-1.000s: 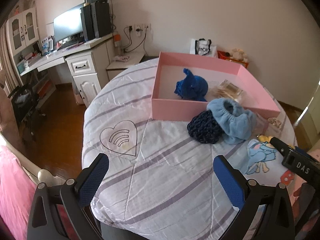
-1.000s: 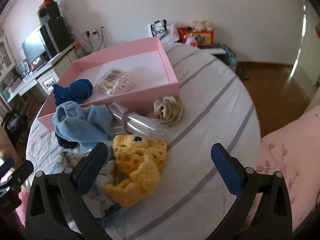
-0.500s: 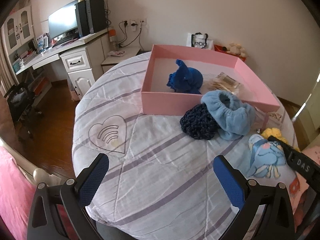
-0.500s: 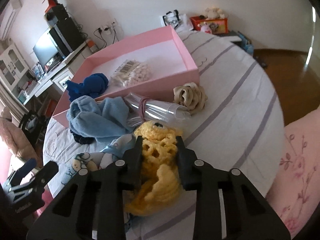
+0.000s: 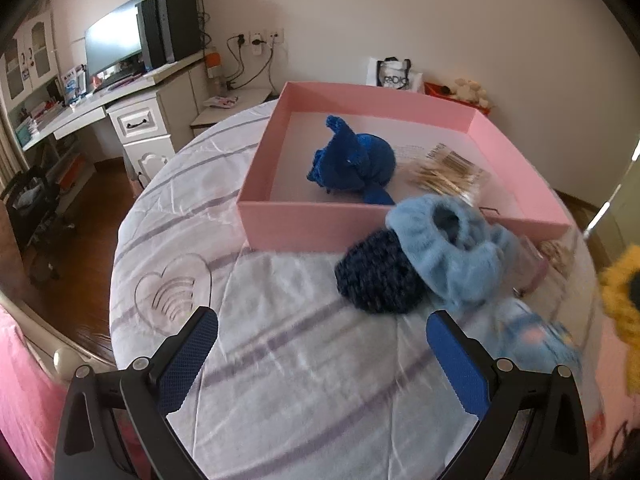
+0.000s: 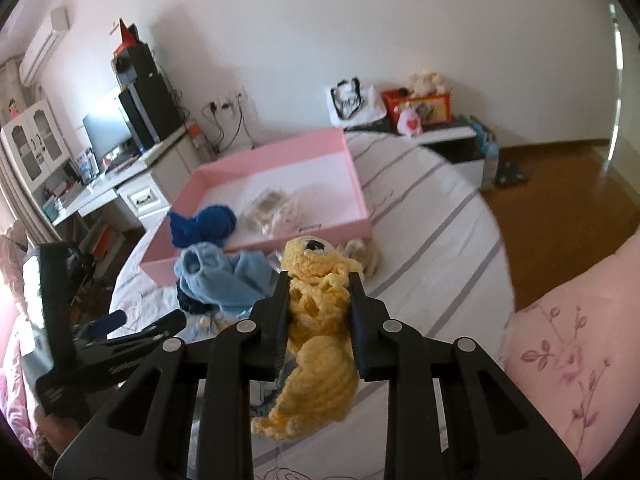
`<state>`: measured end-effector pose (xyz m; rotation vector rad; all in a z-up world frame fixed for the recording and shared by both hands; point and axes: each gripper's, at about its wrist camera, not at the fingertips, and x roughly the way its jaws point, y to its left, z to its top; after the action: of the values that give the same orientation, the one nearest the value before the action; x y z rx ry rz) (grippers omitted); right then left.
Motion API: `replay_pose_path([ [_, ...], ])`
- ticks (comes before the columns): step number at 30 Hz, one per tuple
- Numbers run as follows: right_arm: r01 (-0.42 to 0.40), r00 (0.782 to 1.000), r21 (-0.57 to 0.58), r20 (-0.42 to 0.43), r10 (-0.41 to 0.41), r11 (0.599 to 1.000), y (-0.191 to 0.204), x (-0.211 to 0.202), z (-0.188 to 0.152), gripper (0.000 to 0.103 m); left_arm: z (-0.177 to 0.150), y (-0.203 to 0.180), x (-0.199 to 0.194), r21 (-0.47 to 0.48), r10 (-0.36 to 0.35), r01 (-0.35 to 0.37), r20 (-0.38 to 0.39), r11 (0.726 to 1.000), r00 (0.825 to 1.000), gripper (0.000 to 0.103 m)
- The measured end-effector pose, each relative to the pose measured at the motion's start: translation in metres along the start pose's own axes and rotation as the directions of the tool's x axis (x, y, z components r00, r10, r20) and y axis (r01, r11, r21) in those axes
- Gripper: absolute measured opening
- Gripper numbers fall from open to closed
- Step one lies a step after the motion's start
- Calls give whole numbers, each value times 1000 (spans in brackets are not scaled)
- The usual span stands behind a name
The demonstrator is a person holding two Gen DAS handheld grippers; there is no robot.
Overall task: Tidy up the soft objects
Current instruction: 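Grasp the yellow crocheted toy with the right tool while the left tool grasps the navy knit item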
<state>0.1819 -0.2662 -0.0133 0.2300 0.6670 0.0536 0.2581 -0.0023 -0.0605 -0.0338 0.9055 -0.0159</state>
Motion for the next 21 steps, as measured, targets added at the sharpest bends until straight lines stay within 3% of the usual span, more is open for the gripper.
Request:
replay_pose_path([
  [3, 19, 1000, 10, -3, -19, 1000, -7, 3, 2, 24, 6, -5, 19, 13, 22, -22, -8, 1000, 1000, 103],
  [6, 36, 999, 28, -28, -35, 999, -13, 13, 1, 24, 9, -4, 32, -23, -46, 45, -22, 999, 999, 91],
  [8, 43, 998, 42, -52, -41, 998, -16, 22, 0, 24, 9, -5, 38, -28, -68, 68, -24, 997, 997, 65],
  [9, 44, 997, 49, -61, -41, 998, -18, 25, -1, 24, 9, -7, 42, -13, -76, 76, -33, 997, 997, 61],
  [11, 42, 997, 49, -69, -38, 998, -19, 29, -2, 24, 10, -10, 41, 10, -100, 100, -19, 995, 995, 41],
  [14, 40, 996, 42, -76, -37, 998, -16, 32, -3, 24, 10, -14, 38, 32, -127, 127, -17, 991, 992, 21],
  [17, 37, 995, 24, -90, -35, 999, -13, 36, -5, 24, 8, -17, 33, 63, -103, 103, 8, 993, 995, 15],
  [21, 25, 995, 14, -93, -23, 1000, -5, 34, -8, 24, 5, -15, 26, 64, -109, 107, 18, 992, 994, 13],
])
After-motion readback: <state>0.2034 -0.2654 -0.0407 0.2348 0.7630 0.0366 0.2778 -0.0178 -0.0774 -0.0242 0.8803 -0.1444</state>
